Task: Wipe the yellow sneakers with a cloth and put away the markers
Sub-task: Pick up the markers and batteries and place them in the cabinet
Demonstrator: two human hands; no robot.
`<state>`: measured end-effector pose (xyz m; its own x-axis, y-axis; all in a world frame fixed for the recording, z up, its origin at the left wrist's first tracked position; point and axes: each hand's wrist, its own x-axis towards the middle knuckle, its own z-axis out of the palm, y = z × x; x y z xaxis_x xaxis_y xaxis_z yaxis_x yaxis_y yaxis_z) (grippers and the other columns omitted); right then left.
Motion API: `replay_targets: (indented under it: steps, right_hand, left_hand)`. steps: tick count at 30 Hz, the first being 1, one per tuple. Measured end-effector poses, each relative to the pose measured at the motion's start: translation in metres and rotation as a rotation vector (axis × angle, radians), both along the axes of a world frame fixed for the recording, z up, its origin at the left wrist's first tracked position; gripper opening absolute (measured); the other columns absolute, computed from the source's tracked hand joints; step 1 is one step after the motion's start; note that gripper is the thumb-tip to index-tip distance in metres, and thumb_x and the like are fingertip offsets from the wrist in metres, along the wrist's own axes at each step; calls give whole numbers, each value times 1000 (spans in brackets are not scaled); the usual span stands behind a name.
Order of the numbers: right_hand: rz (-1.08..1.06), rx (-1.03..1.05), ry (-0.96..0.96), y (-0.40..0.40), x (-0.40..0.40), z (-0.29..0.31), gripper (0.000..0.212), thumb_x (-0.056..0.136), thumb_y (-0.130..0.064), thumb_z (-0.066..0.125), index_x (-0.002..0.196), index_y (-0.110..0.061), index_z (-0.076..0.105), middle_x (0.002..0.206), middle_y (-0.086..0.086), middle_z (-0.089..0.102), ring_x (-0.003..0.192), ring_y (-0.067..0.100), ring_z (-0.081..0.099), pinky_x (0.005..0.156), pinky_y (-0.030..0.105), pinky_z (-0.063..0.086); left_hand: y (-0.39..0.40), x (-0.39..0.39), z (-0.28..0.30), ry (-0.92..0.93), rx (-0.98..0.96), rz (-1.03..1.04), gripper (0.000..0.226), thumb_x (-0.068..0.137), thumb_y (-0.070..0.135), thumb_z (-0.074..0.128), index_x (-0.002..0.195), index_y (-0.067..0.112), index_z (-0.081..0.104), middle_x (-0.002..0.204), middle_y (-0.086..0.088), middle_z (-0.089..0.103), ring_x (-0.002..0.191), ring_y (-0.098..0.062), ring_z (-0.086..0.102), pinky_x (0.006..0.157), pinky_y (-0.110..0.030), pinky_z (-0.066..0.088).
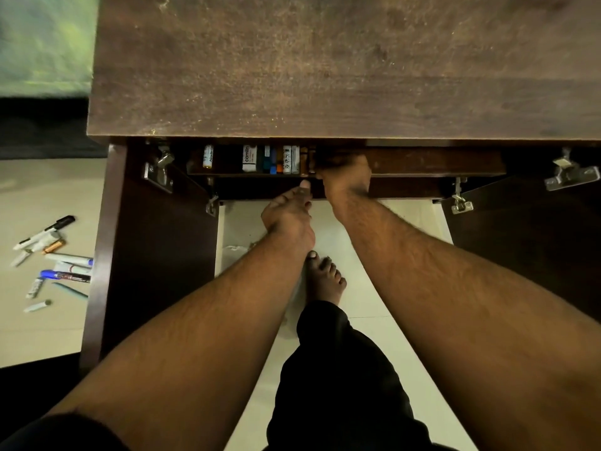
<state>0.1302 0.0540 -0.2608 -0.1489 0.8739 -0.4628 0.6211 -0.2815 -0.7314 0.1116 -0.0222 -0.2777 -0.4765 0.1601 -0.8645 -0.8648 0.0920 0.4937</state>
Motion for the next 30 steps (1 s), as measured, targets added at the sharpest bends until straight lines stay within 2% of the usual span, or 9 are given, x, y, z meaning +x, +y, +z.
replay_targets:
  steps: [7,9,12,14,16,17,20,25,30]
  right_hand:
    - [11,-15,25,0,1,-4,8,85,-11,63,82,-16,69,92,5,71,82,18,67,66,27,54]
    - [18,-35,11,1,1,-2,18,87,-9,60,73,-21,61,92,3,69,78,15,64,62,24,51]
    - [85,-64,-36,1,3,9,19,88,-7,57,74,-20,58,98,7,68,79,16,62,64,25,51]
    - [169,-36,-134,1,7,22,8,88,-9,59,88,-12,65,104,11,68,86,22,64,67,28,51]
    - [285,12,-224,-4,16,39,17,88,-8,57,100,-5,68,109,15,67,98,29,64,75,29,50]
    - [370,31,-249,-9,20,50,19,87,-8,56,101,-6,69,109,14,68,102,29,63,81,29,50]
    - [644,107,-291,-31,21,89,19,86,-10,56,95,-13,73,104,11,70,101,25,64,88,28,49]
    - [1019,353,-301,-99,-10,183,18,88,-14,57,96,-13,73,99,6,72,94,23,65,81,27,49]
    - [1319,586,-348,-193,-77,262,19,89,-17,57,100,-13,71,100,7,71,96,25,63,75,25,44]
  left_hand:
    - [5,-11,6,-25,63,3,17,84,5,69,100,9,70,95,-1,73,99,-17,66,86,-33,46]
    - [6,-14,7,-28,82,-19,19,89,5,62,107,7,67,103,-4,72,105,-20,65,95,-36,46]
    - [0,-18,10,-15,66,-41,20,93,3,54,108,5,67,91,-2,76,95,-16,67,107,-38,42]
    - [-11,-18,21,25,61,-131,26,93,7,56,118,4,63,115,-10,70,113,-24,63,108,-38,39]
    - [-25,-17,41,106,37,-227,31,91,9,60,121,1,61,129,-19,61,123,-32,56,105,-41,41]
    - [-35,-17,55,172,10,-263,29,90,9,63,117,-1,63,125,-20,63,116,-32,61,102,-42,44]
    - [-66,-22,101,388,-73,-416,14,85,9,70,97,2,73,91,-9,72,69,-13,62,80,-30,52]
    - [-142,-70,183,731,-123,-695,7,80,15,76,82,9,76,67,0,65,58,-6,53,55,-16,41]
    - [-244,-155,254,958,-153,-523,4,79,15,74,79,13,77,77,-2,73,70,-9,64,70,-21,49]
